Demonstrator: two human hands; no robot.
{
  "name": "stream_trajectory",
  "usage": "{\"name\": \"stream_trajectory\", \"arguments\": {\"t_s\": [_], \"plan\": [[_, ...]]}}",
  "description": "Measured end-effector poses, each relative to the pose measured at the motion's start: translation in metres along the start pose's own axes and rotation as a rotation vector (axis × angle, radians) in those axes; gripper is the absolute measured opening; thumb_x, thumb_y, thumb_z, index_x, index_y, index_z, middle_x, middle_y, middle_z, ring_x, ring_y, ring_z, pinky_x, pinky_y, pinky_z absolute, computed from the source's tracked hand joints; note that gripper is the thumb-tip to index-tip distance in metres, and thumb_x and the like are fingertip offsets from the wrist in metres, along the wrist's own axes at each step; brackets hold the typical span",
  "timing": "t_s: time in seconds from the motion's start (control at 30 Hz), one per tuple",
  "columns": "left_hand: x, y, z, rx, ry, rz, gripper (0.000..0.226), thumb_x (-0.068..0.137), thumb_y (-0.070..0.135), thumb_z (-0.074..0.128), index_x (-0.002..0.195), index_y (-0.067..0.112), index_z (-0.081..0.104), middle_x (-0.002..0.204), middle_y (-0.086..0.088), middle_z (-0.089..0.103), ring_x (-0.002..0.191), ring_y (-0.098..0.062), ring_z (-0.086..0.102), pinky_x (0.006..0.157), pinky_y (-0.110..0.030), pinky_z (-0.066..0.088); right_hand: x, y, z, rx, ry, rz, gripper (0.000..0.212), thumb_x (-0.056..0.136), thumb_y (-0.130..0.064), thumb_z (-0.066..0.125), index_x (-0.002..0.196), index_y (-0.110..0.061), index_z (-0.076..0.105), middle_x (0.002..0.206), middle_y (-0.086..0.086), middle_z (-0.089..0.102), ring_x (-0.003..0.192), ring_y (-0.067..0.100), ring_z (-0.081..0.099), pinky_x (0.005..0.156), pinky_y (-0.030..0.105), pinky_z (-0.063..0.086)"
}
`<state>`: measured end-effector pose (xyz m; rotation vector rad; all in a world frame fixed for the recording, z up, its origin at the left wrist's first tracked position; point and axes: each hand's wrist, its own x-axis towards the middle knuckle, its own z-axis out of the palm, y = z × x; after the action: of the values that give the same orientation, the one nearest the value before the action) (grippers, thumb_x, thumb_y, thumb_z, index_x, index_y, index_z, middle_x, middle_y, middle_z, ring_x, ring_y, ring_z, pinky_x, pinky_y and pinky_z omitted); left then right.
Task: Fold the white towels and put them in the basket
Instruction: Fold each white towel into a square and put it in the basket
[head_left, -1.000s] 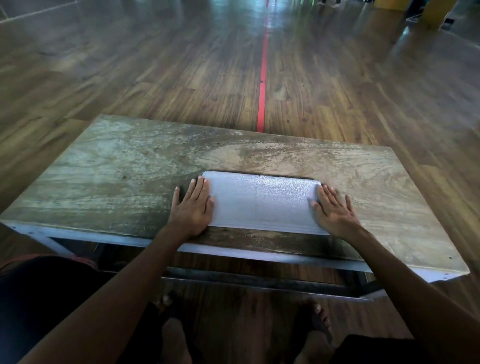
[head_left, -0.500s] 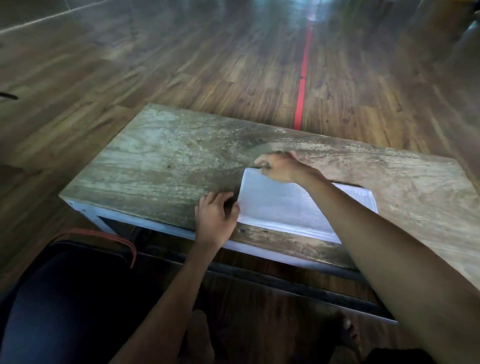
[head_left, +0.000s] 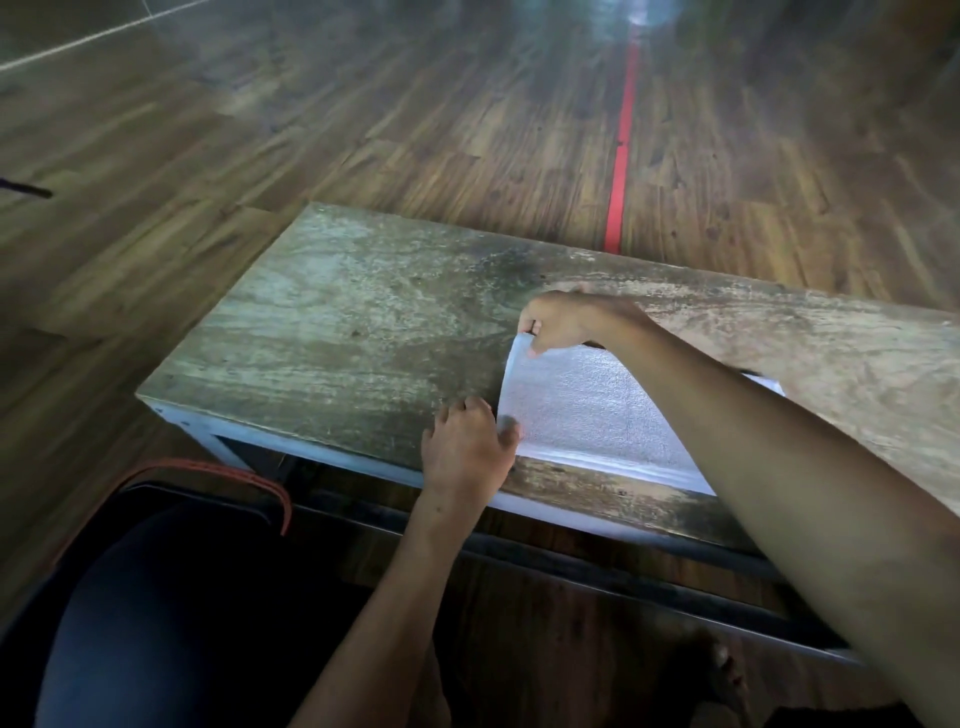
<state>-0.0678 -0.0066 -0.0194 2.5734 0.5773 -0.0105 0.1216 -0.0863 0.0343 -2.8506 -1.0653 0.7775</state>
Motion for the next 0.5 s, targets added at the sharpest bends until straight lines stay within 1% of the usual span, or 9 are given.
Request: {"name": "stream_trajectory", "arguments": {"t_s": [0.07, 0.1, 0.17, 0.23, 0.3, 0.37, 0.4, 0.47, 0.5], "plan": [[-0.005, 0.004, -0.003, 0.061, -0.001, 0.0, 0.043, 0.093, 0.044, 0.048, 0.116, 0.007, 0.053, 0.111, -0.01, 0.06, 0.104, -0.027, 0.057, 0.087, -0.041, 0.046, -0.001, 0.0, 0.0, -0.009, 0.016, -0.002, 0.025, 0.087, -0.027, 0.066, 0.102, -0.007, 0.063, 0.108, 0.009, 0.064, 0.1, 0.029, 0.06, 0.091, 0.039, 0.039], [-0.006, 0.006, -0.005, 0.079, -0.009, 0.004, 0.041, 0.094, 0.042, 0.05, 0.112, 0.006, 0.054, 0.107, -0.01, 0.062, 0.1, -0.027, 0.059, 0.085, -0.041, 0.046, -0.003, 0.0, 0.0, -0.011, 0.023, 0.0, 0.025, 0.088, -0.028, 0.065, 0.098, -0.006, 0.062, 0.103, 0.009, 0.063, 0.096, 0.028, 0.06, 0.092, 0.039, 0.038], [-0.008, 0.008, -0.01, 0.074, -0.041, 0.013, 0.032, 0.094, 0.039, 0.051, 0.099, 0.007, 0.055, 0.099, -0.01, 0.064, 0.092, -0.028, 0.062, 0.08, -0.04, 0.048, -0.005, 0.001, -0.001, 0.011, 0.037, -0.007, 0.028, 0.088, -0.029, 0.064, 0.101, -0.004, 0.062, 0.096, 0.008, 0.061, 0.09, 0.025, 0.058, 0.082, 0.033, 0.035], [-0.006, 0.009, -0.014, 0.022, -0.099, 0.008, 0.028, 0.094, 0.036, 0.052, 0.081, 0.012, 0.051, 0.089, -0.01, 0.065, 0.084, -0.027, 0.064, 0.077, -0.039, 0.051, -0.01, -0.001, -0.004, 0.05, 0.062, -0.026, 0.022, 0.089, -0.03, 0.063, 0.101, -0.011, 0.061, 0.1, 0.004, 0.06, 0.094, 0.023, 0.056, 0.082, 0.031, 0.03], [-0.002, 0.007, -0.014, -0.019, -0.146, -0.009, 0.033, 0.094, 0.035, 0.052, 0.069, 0.015, 0.046, 0.077, -0.009, 0.063, 0.074, -0.026, 0.062, 0.072, -0.038, 0.05, -0.015, 0.0, -0.008, 0.14, 0.059, -0.032, 0.015, 0.089, -0.029, 0.063, 0.102, -0.021, 0.059, 0.099, -0.005, 0.055, 0.096, 0.018, 0.052, 0.083, 0.034, 0.036], [0.001, 0.002, -0.012, -0.087, -0.176, -0.037, 0.033, 0.093, 0.034, 0.05, 0.068, 0.014, 0.05, 0.068, -0.004, 0.059, 0.064, -0.021, 0.057, 0.066, -0.035, 0.049, -0.019, 0.002, -0.013, 0.21, 0.05, -0.044, 0.012, 0.089, -0.028, 0.063, 0.1, -0.026, 0.059, 0.093, -0.011, 0.052, 0.095, 0.017, 0.053, 0.083, 0.038, 0.043], [0.001, 0.0, -0.012, -0.124, -0.172, -0.042, 0.031, 0.093, 0.033, 0.049, 0.072, 0.012, 0.054, 0.069, -0.004, 0.06, 0.063, -0.02, 0.057, 0.064, -0.035, 0.049, -0.02, 0.003, -0.016, 0.222, 0.054, -0.054, 0.008, 0.088, -0.029, 0.063, 0.095, -0.03, 0.059, 0.091, -0.013, 0.051, 0.094, 0.017, 0.053, 0.084, 0.039, 0.045], [0.0, -0.005, -0.013, -0.156, -0.133, -0.047, 0.029, 0.095, 0.032, 0.044, 0.082, 0.009, 0.057, 0.08, -0.007, 0.062, 0.075, -0.022, 0.059, 0.066, -0.036, 0.049, -0.024, 0.005, -0.022, 0.228, 0.067, -0.089, 0.008, 0.088, -0.031, 0.062, 0.086, -0.036, 0.056, 0.09, -0.014, 0.052, 0.091, 0.015, 0.053, 0.081, 0.037, 0.045], [0.001, -0.008, -0.015, -0.163, -0.108, -0.051, 0.028, 0.095, 0.032, 0.043, 0.087, 0.008, 0.056, 0.086, -0.01, 0.062, 0.083, -0.025, 0.059, 0.07, -0.038, 0.051, -0.026, 0.004, -0.025, 0.237, 0.074, -0.104, 0.009, 0.088, -0.031, 0.062, 0.086, -0.035, 0.055, 0.089, -0.014, 0.052, 0.088, 0.013, 0.053, 0.079, 0.035, 0.044]]}}
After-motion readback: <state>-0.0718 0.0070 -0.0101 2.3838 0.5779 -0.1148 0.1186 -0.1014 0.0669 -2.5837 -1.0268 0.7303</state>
